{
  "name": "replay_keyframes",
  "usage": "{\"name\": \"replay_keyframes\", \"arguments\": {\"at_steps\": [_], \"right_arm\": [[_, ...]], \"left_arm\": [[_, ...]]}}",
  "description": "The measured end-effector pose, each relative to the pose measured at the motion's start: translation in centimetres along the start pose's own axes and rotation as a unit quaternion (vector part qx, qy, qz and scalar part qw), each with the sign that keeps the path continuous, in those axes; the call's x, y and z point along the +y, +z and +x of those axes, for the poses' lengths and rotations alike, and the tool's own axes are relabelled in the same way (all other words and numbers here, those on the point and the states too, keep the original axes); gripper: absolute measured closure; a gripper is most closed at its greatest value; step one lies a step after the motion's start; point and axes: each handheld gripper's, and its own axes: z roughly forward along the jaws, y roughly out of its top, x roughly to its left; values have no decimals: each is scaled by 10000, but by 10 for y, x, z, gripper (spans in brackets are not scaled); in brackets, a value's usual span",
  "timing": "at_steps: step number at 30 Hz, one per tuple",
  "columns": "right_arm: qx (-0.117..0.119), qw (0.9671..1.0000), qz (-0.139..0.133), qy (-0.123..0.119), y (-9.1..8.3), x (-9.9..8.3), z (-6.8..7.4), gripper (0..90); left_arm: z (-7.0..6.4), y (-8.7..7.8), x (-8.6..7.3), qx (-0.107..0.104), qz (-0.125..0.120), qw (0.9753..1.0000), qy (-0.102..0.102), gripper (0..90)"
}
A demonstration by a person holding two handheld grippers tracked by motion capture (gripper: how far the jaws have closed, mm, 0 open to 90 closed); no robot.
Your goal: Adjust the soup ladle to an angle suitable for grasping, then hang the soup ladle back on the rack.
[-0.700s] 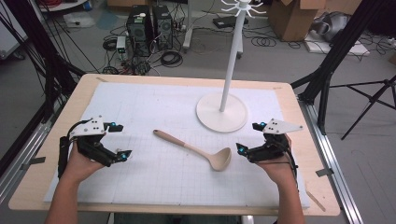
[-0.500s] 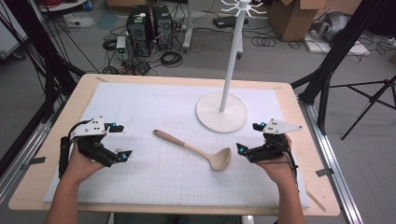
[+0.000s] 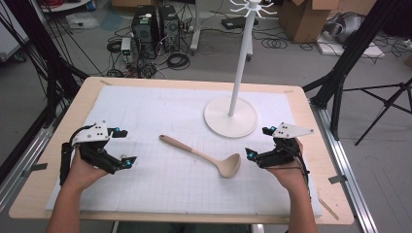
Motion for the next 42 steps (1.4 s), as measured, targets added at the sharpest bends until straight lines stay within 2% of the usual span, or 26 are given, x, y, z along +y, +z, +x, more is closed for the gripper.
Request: {"name": "replay_keyframes", "arguments": {"at_steps": [12,17,25,36,42], "right_arm": [[24,10000,-27,41,-2,0,0,2],[31,10000,-83,0,-3,1,0,2],[49,10000,-24,-60,-2,3,3,2],[173,9997,115,-123,11,11,7,2],[291,9993,176,-146,21,25,6,2]], "left_arm": [[1,-3,-1,78,57,10000,-9,17],[1,-3,-2,91,69,9999,-13,17],[2,-7,-3,163,54,9998,-28,17],[4,-17,-4,277,-24,9996,-71,17],[4,-20,-3,306,-29,9995,-41,17]]}}
